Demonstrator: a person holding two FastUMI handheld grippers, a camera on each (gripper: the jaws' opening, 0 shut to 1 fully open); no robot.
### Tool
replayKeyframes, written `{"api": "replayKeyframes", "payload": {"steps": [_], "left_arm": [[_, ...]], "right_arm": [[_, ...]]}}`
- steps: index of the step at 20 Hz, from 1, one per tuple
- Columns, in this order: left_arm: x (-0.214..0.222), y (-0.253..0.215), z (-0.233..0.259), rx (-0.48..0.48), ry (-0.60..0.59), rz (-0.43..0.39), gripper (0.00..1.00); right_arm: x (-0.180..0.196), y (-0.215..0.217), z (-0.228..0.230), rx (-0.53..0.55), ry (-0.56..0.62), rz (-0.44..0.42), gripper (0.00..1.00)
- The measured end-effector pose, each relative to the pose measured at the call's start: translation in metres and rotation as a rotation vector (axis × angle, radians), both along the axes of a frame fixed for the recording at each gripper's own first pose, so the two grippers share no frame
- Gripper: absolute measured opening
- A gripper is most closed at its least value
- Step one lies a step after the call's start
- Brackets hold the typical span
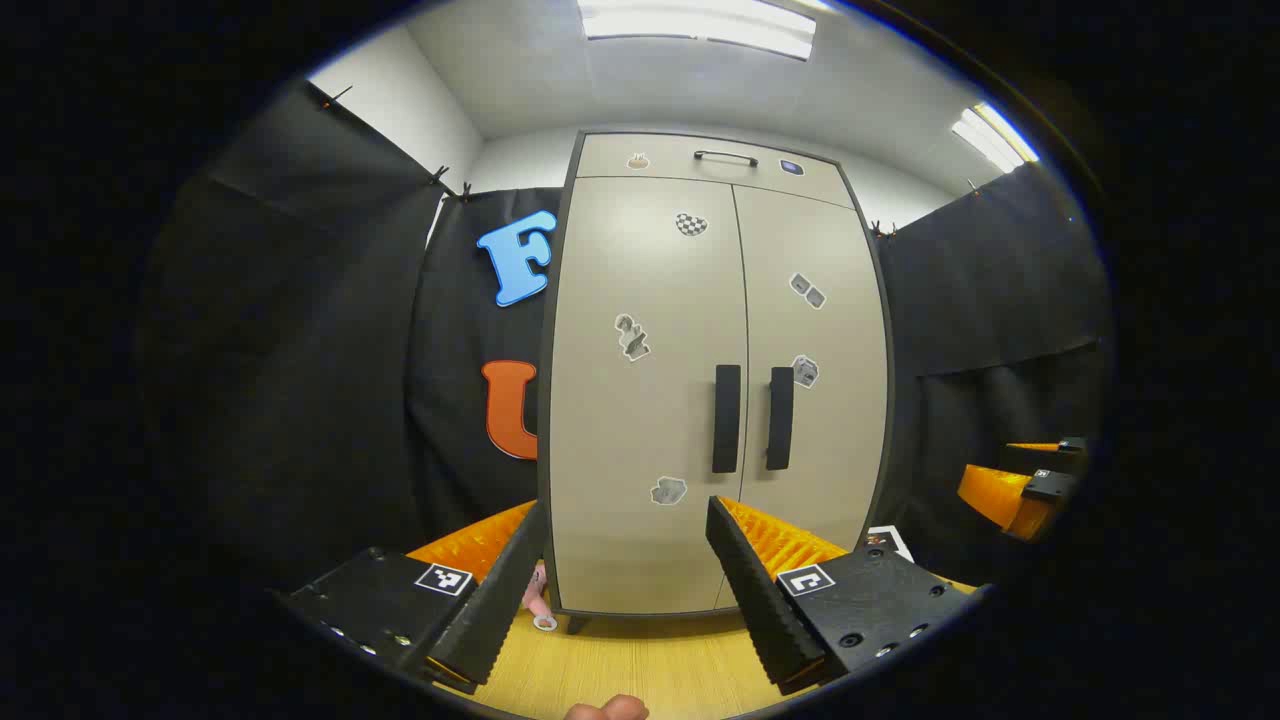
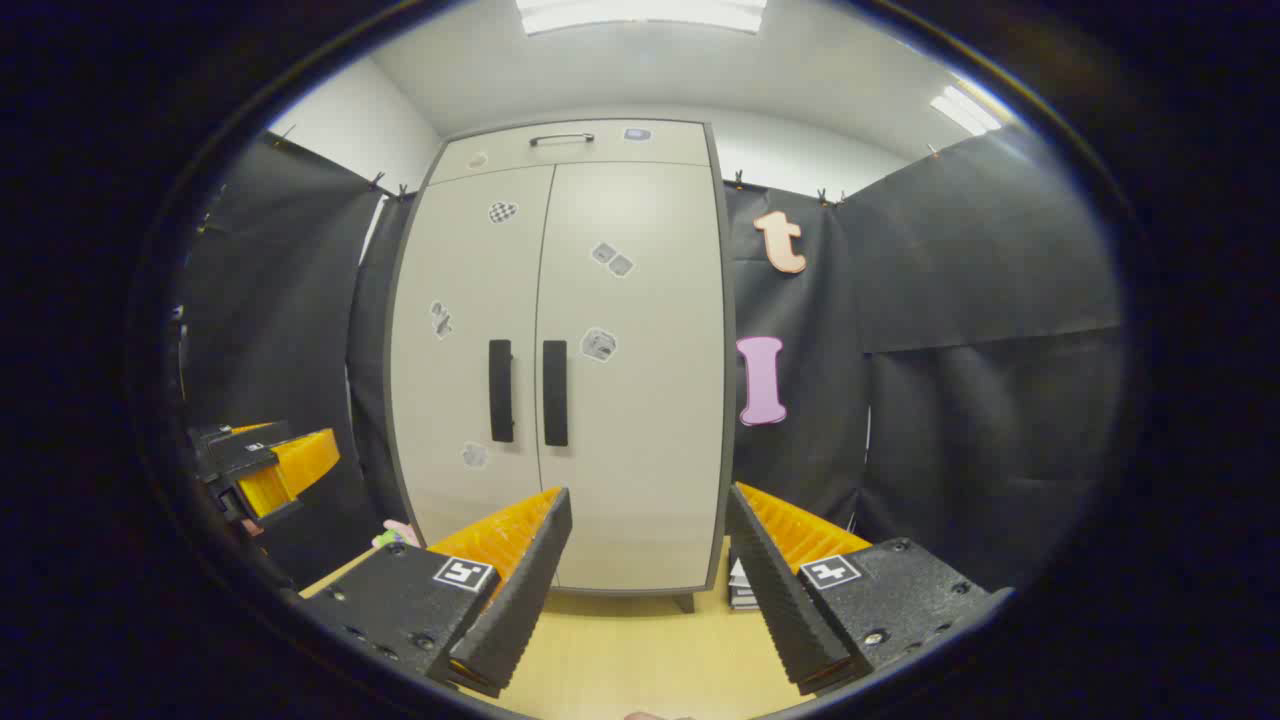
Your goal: Open the right door of the double-door shoe cabinet with the right hand, and open the left door with the left hand.
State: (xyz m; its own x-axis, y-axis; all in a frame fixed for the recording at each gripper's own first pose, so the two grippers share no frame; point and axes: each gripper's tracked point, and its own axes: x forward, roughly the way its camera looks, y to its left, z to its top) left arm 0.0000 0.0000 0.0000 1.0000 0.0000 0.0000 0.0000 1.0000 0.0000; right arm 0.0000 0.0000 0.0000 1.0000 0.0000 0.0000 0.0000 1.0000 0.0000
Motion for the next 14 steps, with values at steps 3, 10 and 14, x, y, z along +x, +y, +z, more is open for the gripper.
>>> {"api": "replayKeyframes", "payload": {"steps": [3,10,14], "left_arm": [[0.003,-0.005,-0.003,0.002,0.011,-0.012,0.95],[0.006,-0.010,-0.003,-0.010,0.009,-0.024,0.95],[0.007,-0.015,-0.002,-0.030,0.006,-0.039,0.95]], "right_arm": [[0.003,-0.003,-0.003,0.027,0.008,0.006,0.93],[0.004,-0.003,-0.005,0.022,0.014,0.003,0.96],[0.004,-0.004,-0.006,0.033,0.007,0.030,0.96]]}}
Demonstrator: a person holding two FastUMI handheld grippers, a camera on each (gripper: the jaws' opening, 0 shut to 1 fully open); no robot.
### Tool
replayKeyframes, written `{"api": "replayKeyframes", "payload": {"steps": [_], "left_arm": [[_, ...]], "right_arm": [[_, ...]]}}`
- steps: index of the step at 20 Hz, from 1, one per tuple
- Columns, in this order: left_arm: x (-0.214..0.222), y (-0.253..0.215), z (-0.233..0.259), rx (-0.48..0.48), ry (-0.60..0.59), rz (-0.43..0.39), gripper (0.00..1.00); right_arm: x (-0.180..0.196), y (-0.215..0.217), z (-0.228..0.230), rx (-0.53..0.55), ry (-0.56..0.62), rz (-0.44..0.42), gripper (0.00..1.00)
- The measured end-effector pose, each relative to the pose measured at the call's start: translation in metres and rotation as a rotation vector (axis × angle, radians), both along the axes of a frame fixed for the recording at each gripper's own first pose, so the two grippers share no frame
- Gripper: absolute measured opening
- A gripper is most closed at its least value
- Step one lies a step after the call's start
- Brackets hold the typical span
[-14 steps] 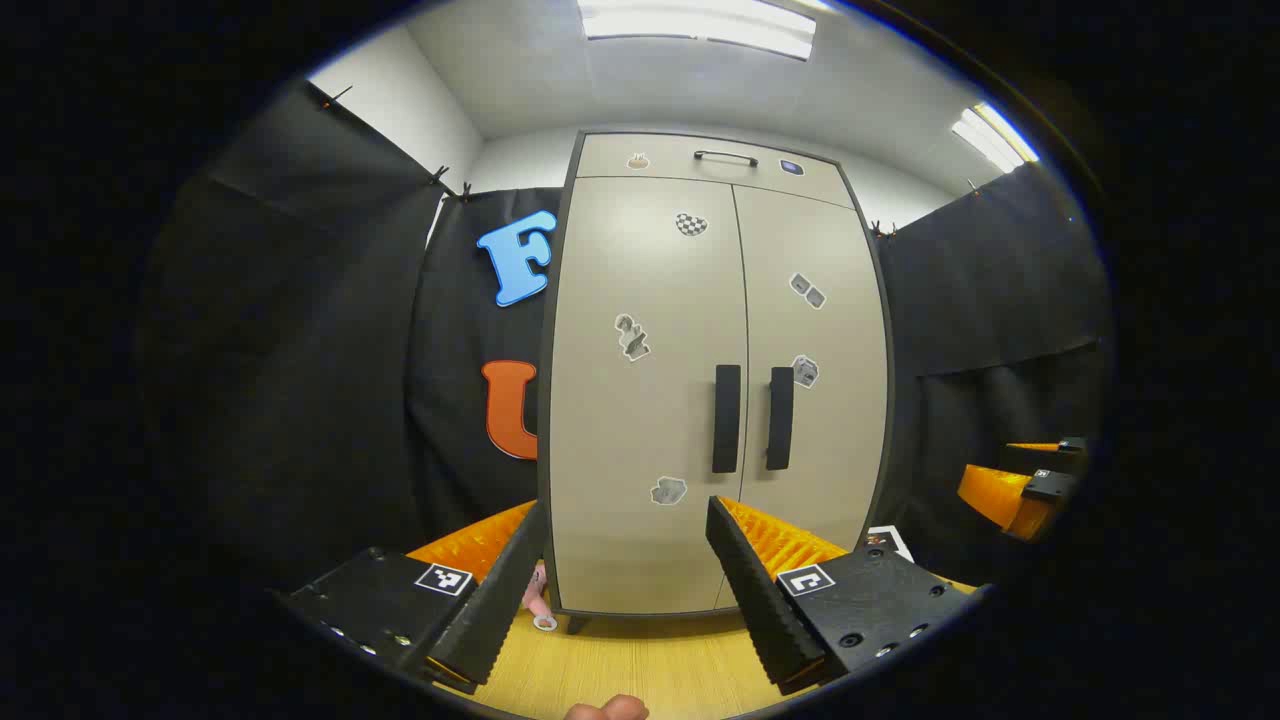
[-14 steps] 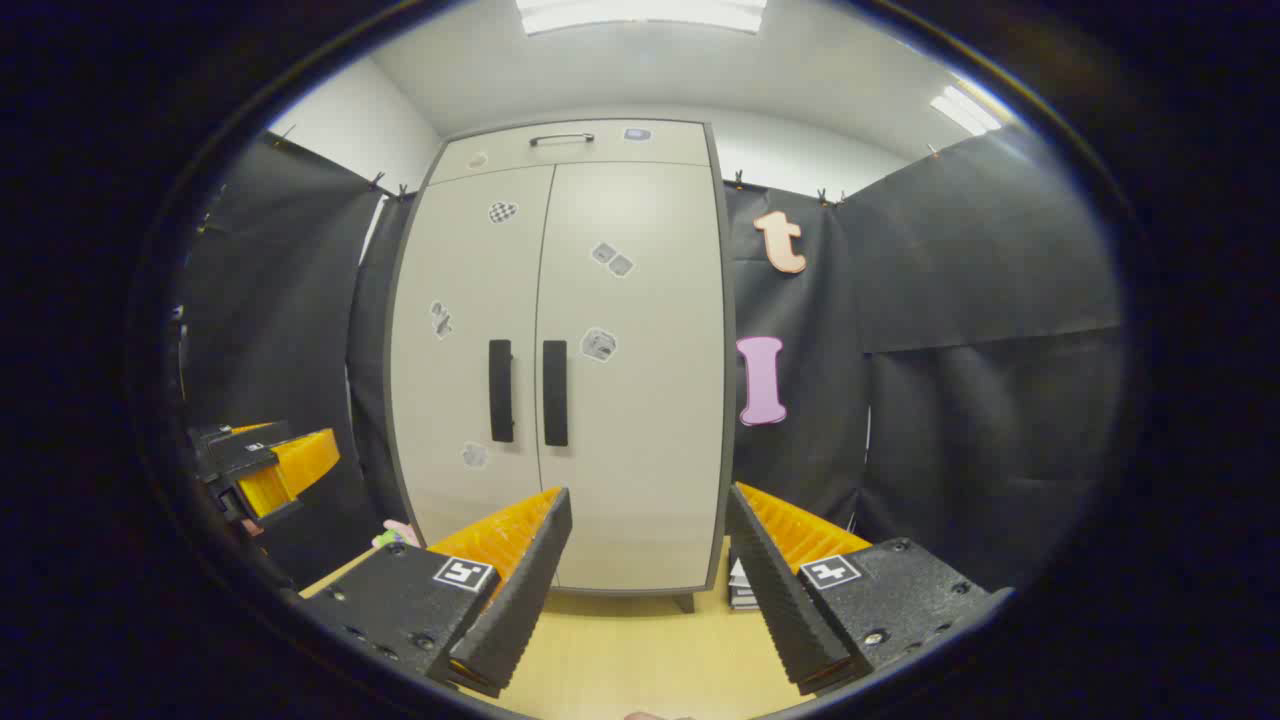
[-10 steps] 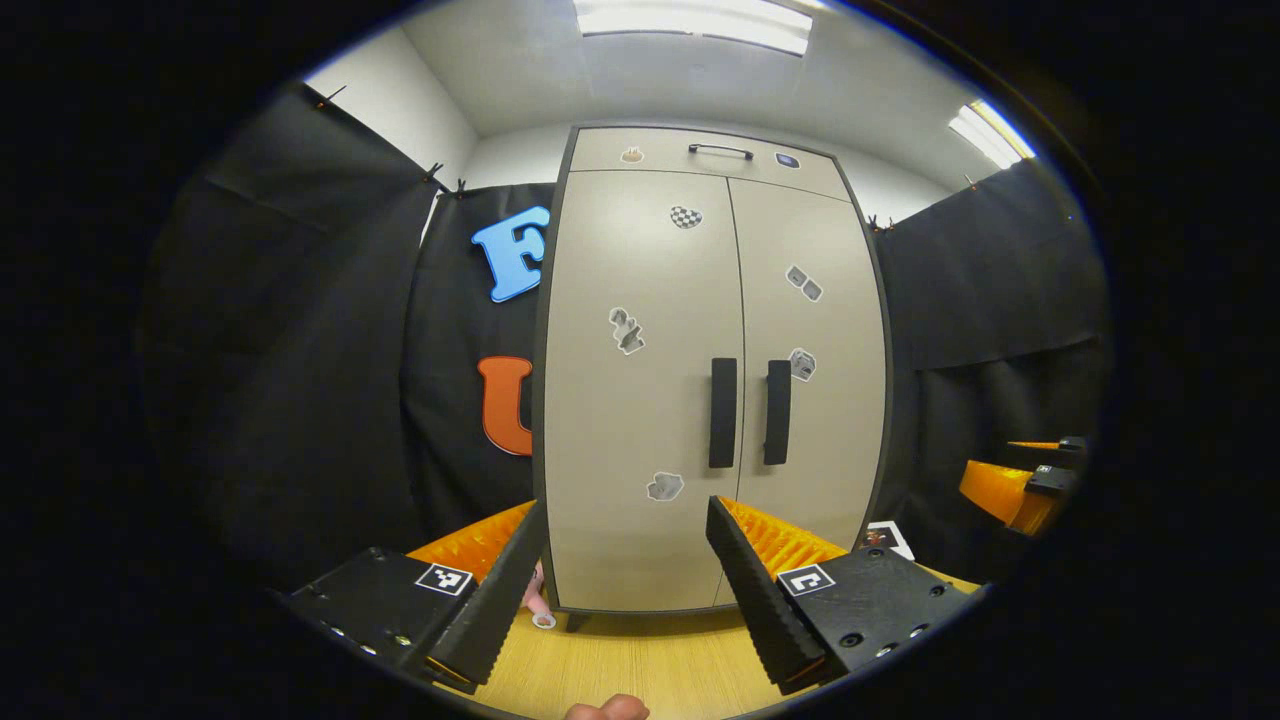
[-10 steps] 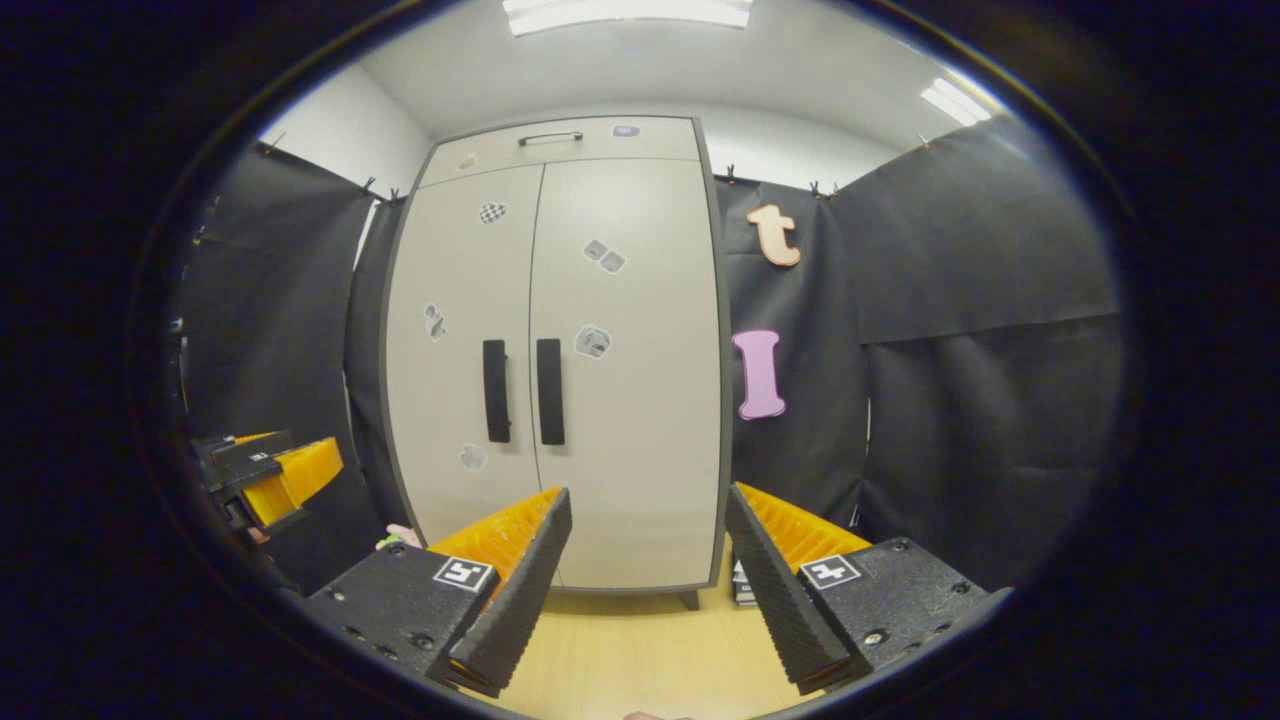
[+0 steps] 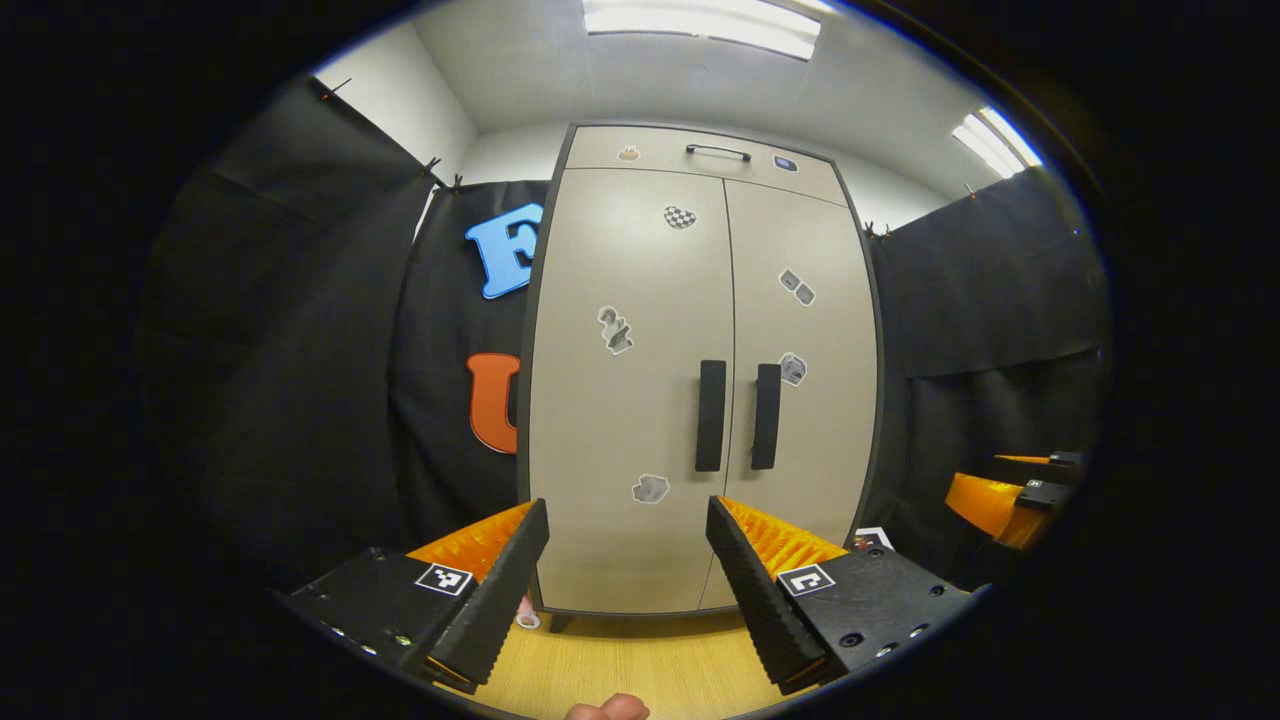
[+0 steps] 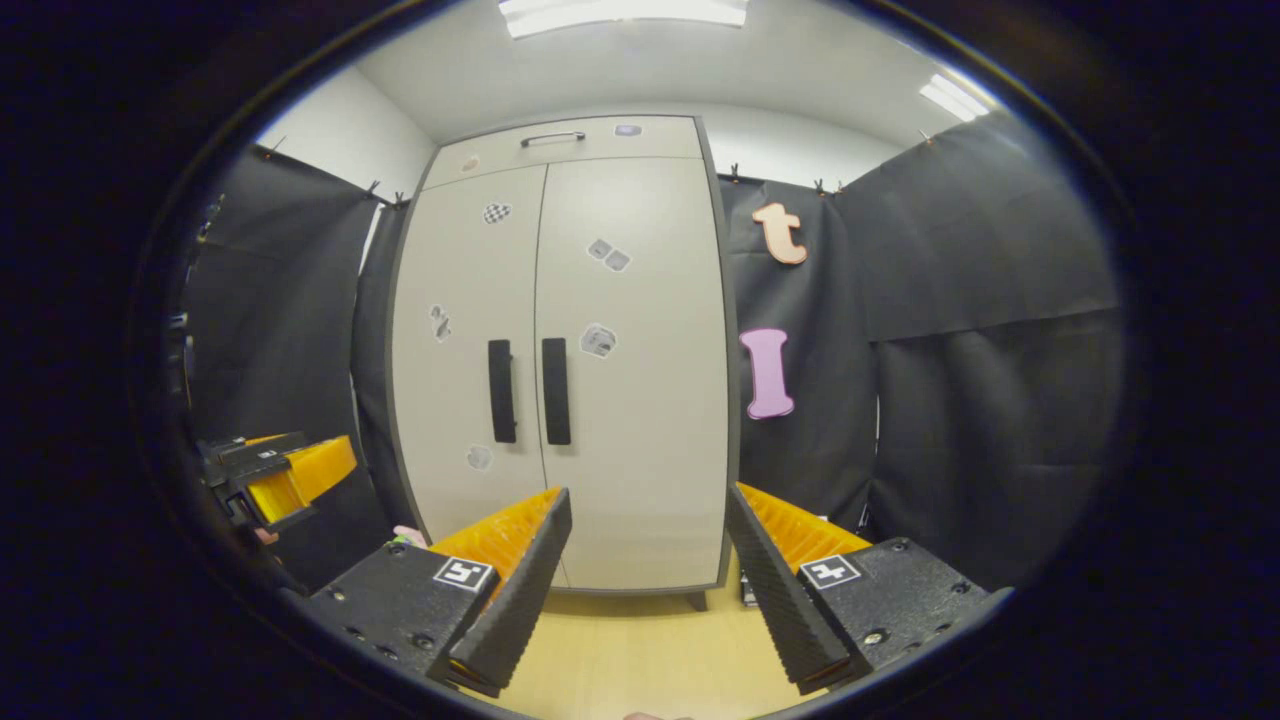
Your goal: Open the right door of the double-door shoe cabinet with the right hand, and open the left door with the left hand.
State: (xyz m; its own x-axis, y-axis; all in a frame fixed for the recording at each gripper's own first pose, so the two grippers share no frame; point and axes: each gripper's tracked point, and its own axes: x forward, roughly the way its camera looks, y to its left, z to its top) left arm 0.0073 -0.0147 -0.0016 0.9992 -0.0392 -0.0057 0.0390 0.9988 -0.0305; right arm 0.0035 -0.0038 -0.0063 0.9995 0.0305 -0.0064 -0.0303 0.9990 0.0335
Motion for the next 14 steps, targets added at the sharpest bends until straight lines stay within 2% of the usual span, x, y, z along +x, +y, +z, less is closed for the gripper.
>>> {"api": "replayKeyframes", "payload": {"steps": [1,2,9,10,13,14], "left_arm": [[0.0008,0.0018,0.0003,0.003,0.000,0.003,0.95],[0.0013,0.0041,0.0003,0.011,-0.001,0.011,0.95],[0.0027,0.0063,-0.0011,0.019,0.000,0.020,0.95],[0.0040,0.0070,-0.0015,0.019,0.000,0.022,0.95],[0.0034,0.0072,-0.0016,0.021,0.000,0.021,0.95],[0.0040,0.0072,-0.0001,0.022,-0.003,0.022,0.95]], "right_arm": [[0.0013,0.0013,-0.0010,-0.003,0.002,0.000,0.92],[0.0016,0.0015,-0.0012,-0.005,0.004,-0.002,0.96],[0.0030,0.0003,-0.0032,0.006,0.007,-0.005,0.96],[0.0025,0.0002,-0.0026,0.005,0.006,-0.006,0.92],[0.0021,0.0002,-0.0022,0.002,0.003,-0.012,0.92],[0.0020,0.0004,-0.0018,0.002,0.003,-0.012,0.96]]}}
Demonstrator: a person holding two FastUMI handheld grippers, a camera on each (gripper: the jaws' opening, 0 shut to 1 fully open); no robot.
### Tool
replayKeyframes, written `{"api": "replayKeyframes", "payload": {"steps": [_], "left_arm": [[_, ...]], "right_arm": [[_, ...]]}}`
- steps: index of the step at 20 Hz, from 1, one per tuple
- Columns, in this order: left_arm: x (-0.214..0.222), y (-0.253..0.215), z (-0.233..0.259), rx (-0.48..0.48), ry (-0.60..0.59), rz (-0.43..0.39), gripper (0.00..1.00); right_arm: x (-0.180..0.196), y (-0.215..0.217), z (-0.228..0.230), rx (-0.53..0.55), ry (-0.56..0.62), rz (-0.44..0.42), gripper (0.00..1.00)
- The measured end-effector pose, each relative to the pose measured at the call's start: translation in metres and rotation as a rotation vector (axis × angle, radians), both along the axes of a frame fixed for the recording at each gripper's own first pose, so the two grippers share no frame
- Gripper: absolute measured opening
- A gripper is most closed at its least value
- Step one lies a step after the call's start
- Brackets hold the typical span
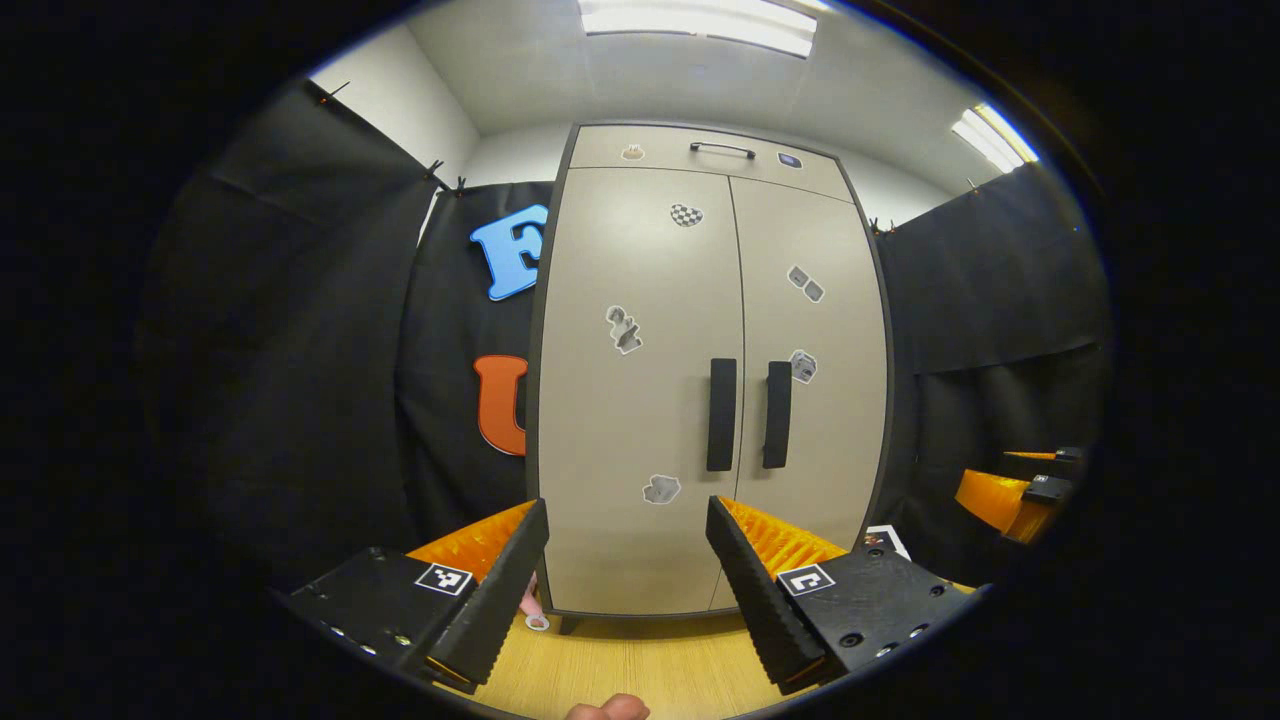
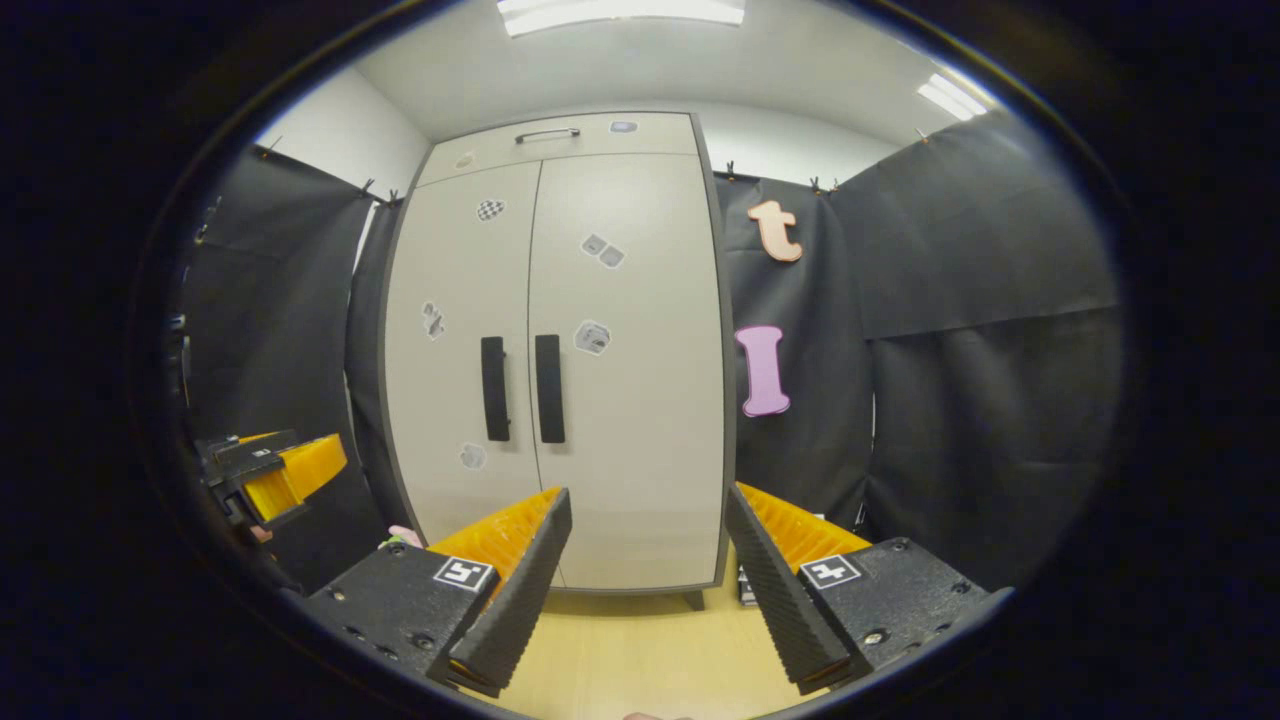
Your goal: Open the right door of the double-door shoe cabinet with the right hand, and open the left door with the left hand.
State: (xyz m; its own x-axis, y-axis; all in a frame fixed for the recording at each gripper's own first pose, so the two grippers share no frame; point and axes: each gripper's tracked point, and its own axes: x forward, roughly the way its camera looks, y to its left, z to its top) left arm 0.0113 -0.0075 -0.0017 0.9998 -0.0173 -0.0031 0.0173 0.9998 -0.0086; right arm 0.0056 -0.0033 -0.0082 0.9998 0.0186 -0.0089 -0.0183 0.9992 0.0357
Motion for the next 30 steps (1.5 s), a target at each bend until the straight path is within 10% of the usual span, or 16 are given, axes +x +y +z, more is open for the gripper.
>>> {"api": "replayKeyframes", "payload": {"steps": [30], "left_arm": [[0.010,0.004,-0.003,0.011,0.005,0.001,0.95]], "right_arm": [[0.015,0.005,-0.008,-0.003,0.017,0.001,0.96]]}}
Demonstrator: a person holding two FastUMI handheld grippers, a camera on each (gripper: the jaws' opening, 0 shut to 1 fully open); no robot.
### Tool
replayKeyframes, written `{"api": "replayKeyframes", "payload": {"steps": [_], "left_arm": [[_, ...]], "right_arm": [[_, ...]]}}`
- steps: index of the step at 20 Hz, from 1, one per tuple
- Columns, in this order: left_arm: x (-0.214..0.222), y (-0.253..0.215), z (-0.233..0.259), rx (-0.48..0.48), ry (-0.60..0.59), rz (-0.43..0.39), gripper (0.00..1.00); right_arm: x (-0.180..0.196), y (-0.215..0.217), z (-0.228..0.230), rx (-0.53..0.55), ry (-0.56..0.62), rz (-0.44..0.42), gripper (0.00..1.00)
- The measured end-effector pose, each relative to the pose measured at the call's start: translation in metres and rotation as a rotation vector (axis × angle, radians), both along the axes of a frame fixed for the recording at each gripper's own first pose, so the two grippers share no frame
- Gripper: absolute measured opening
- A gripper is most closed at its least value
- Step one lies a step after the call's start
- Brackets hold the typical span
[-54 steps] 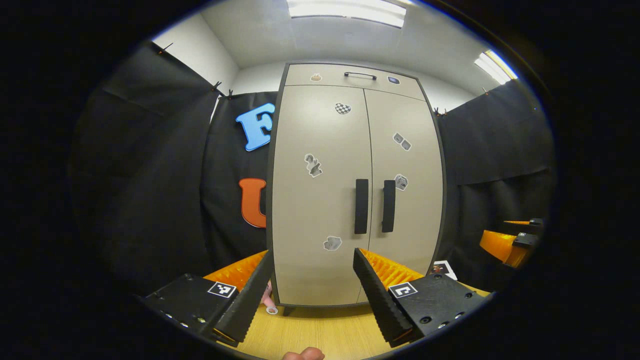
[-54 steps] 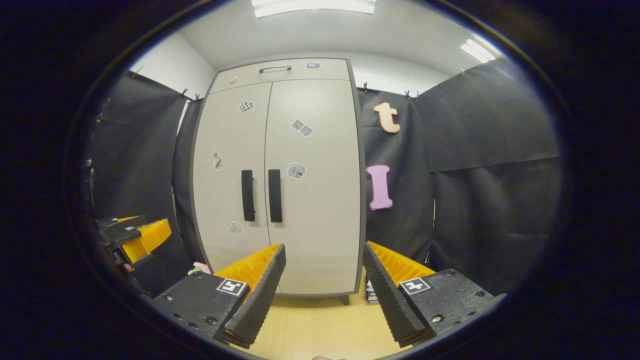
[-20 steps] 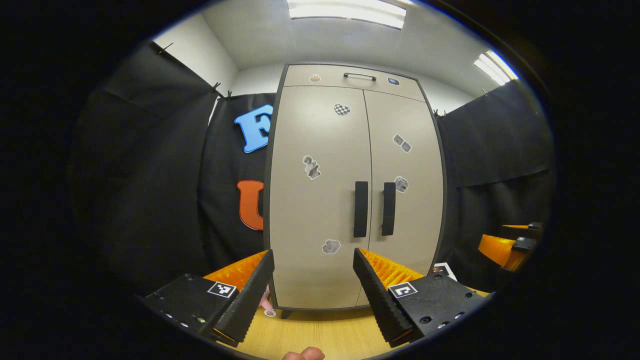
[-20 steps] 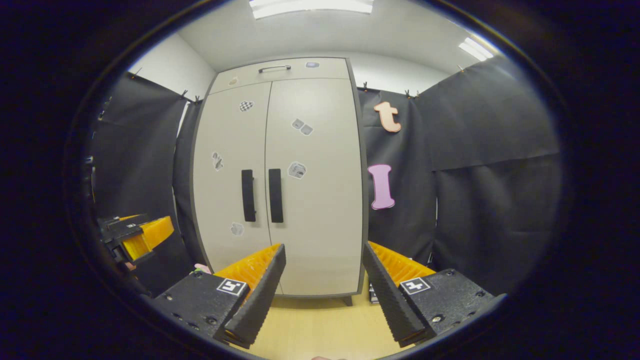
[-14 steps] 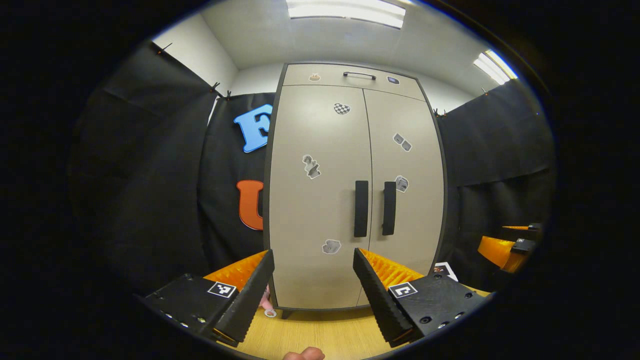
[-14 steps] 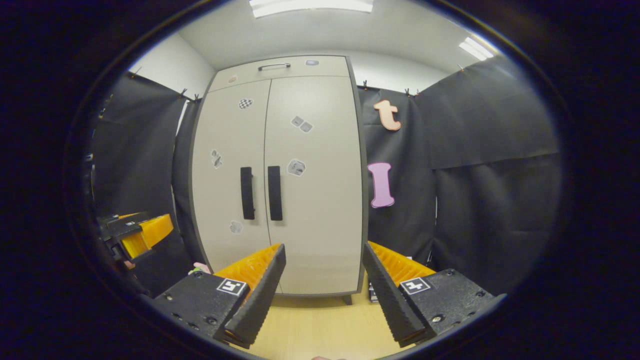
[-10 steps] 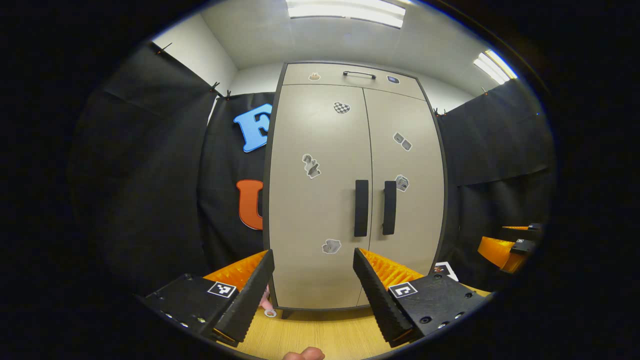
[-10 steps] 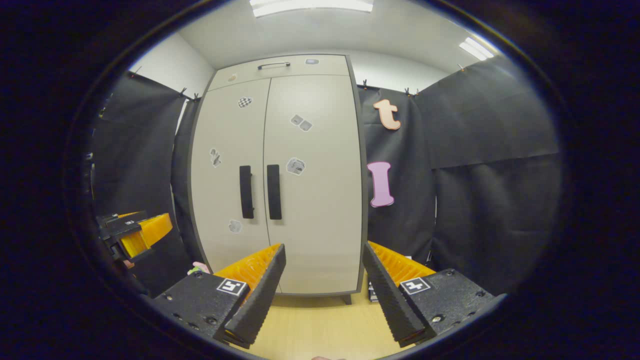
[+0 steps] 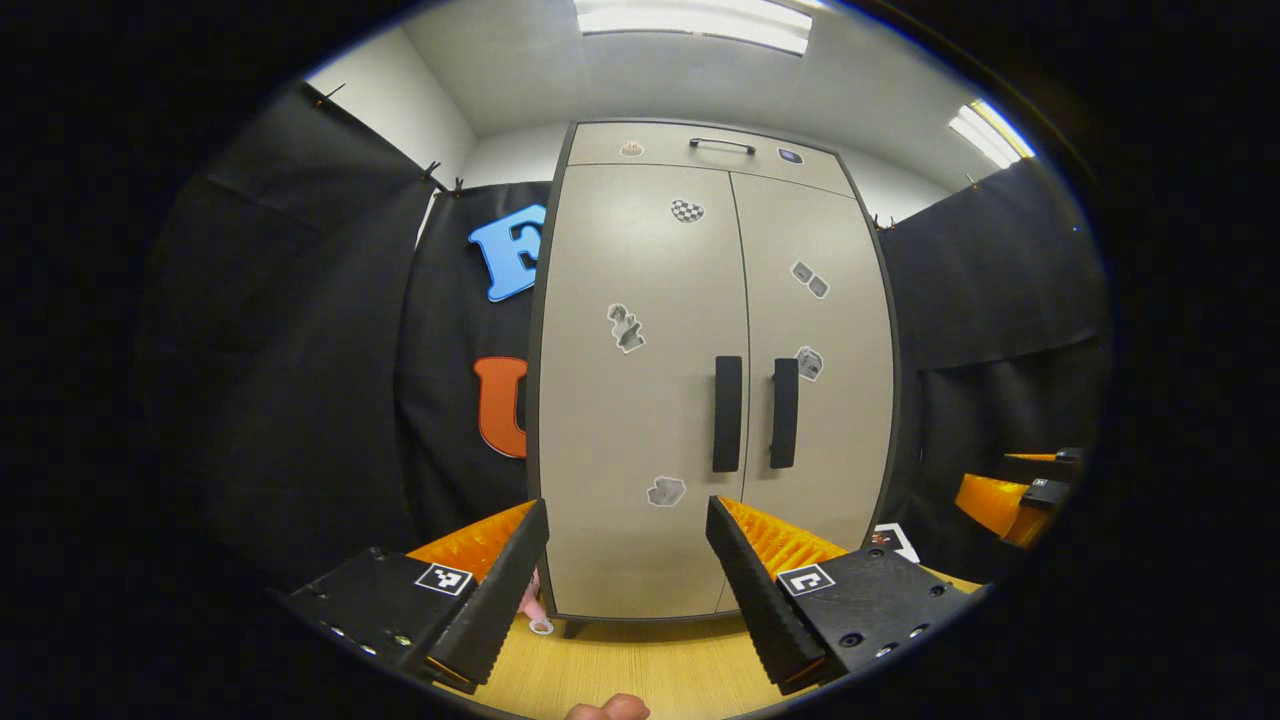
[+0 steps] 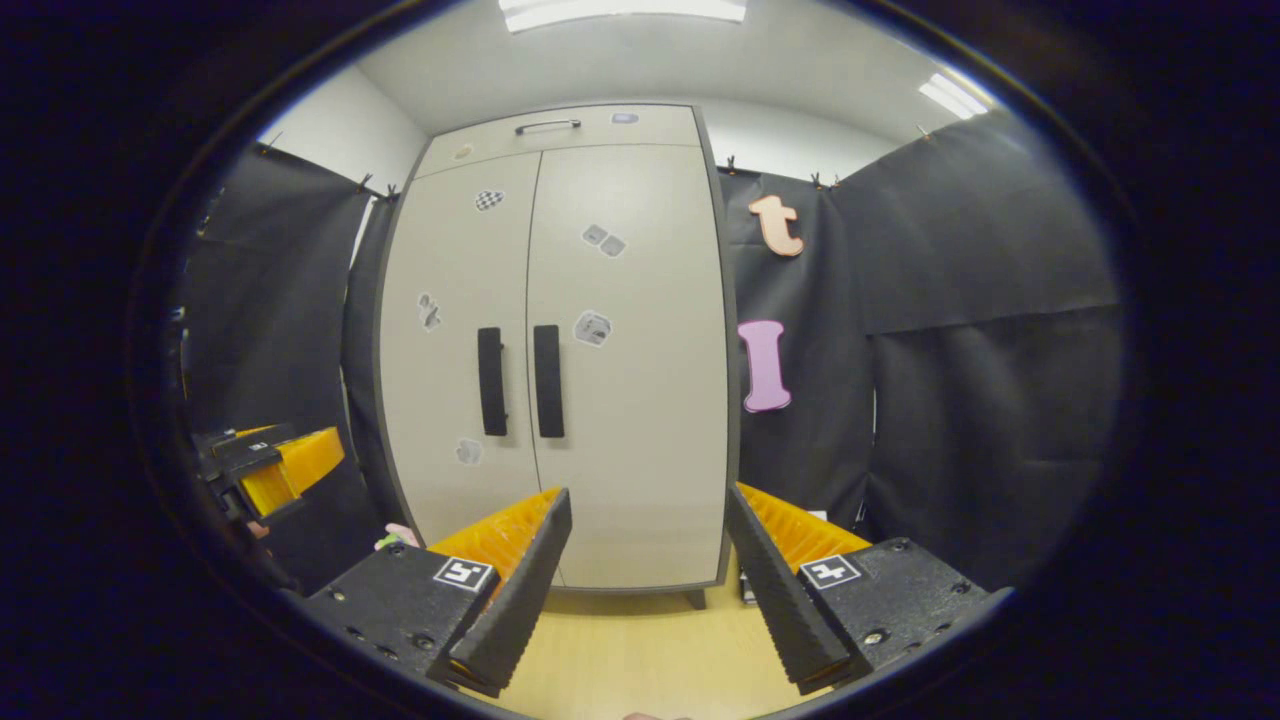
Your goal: Open the right door of the double-door shoe cabinet with the right hand, and open the left door with the left hand.
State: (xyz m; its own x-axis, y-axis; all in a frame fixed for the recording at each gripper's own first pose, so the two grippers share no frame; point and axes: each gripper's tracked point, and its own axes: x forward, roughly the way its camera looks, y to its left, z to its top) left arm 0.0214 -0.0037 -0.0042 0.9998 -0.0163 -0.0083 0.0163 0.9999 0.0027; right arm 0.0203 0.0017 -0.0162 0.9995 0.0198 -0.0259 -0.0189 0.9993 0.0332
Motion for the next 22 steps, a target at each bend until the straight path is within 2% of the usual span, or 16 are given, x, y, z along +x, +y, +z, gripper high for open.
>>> {"api": "replayKeyframes", "payload": {"steps": [3,4,5,6,9,10,12,17,22], "left_arm": [[-0.002,0.002,-0.002,0.000,0.002,-0.002,0.95],[-0.004,0.003,-0.004,0.000,0.006,-0.004,0.95],[-0.006,0.002,-0.007,0.000,0.012,-0.006,0.95],[-0.009,0.003,-0.008,0.000,0.017,-0.010,0.95],[-0.016,0.005,-0.015,0.008,0.027,-0.018,0.95],[-0.017,0.006,-0.018,0.015,0.030,-0.016,0.95],[-0.023,0.014,-0.021,0.038,0.029,0.000,0.95],[-0.030,0.021,-0.030,0.052,0.038,0.009,0.95],[-0.031,0.039,-0.036,0.051,0.045,0.049,0.94]], "right_arm": [[0.021,0.017,0.008,0.012,0.000,0.047,0.92],[0.032,0.025,0.011,0.015,0.004,0.067,0.96],[0.043,0.031,0.014,0.017,0.008,0.082,0.92],[0.056,0.037,0.018,0.020,0.009,0.094,0.96],[0.098,0.054,0.026,0.023,0.009,0.110,0.97],[0.112,0.061,0.027,0.026,0.020,0.118,0.92],[0.137,0.075,0.031,0.032,0.030,0.136,0.97],[0.192,0.096,0.043,-0.008,0.006,0.116,0.96],[0.222,0.100,0.046,-0.002,0.014,0.093,0.96]]}}
